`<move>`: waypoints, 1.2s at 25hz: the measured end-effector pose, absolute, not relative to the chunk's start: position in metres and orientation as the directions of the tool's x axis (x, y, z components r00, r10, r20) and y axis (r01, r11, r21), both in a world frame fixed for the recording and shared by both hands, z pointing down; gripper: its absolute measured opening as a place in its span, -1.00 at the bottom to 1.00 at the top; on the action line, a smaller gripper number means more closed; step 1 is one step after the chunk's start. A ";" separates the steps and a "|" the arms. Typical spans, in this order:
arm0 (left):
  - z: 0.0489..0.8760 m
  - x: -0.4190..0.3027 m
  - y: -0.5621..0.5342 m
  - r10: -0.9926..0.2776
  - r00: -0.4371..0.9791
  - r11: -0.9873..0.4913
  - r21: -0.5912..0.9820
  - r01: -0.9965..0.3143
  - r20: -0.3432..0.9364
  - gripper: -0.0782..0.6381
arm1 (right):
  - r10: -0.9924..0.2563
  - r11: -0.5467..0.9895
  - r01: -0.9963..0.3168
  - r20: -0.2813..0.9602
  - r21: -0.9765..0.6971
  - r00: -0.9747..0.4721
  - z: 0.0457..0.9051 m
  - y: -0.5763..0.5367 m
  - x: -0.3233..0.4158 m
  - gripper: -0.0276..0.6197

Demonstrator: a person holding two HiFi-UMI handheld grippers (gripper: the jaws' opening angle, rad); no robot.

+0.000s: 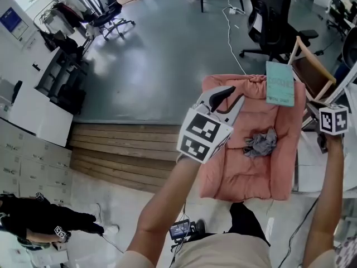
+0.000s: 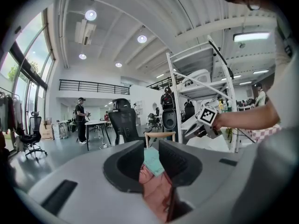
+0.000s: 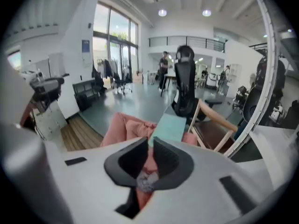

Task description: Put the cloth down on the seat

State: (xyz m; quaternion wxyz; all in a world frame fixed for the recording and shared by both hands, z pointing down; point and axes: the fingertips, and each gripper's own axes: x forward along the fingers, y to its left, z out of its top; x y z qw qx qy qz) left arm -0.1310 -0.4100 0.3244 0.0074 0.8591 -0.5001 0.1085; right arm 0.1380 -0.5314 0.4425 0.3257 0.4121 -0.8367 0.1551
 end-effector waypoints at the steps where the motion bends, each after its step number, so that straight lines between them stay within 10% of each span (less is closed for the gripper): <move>1: 0.315 -0.131 -0.402 -0.859 0.481 -0.501 -0.095 -0.860 0.175 -0.53 | -0.629 0.615 -0.788 0.600 -0.004 -0.494 0.414 -0.521 0.130 -0.93; 12: 0.227 -0.133 -0.276 -0.849 0.528 -0.521 -0.135 -0.843 -0.026 -0.53 | -0.671 0.739 -0.674 0.102 0.006 -0.735 0.227 -0.309 0.062 -0.95; 30: 0.207 -0.137 -0.102 -0.845 0.522 -0.517 -0.073 -0.853 -0.116 -0.53 | -0.599 0.801 -0.596 0.110 0.059 -0.793 0.221 -0.139 0.041 -0.95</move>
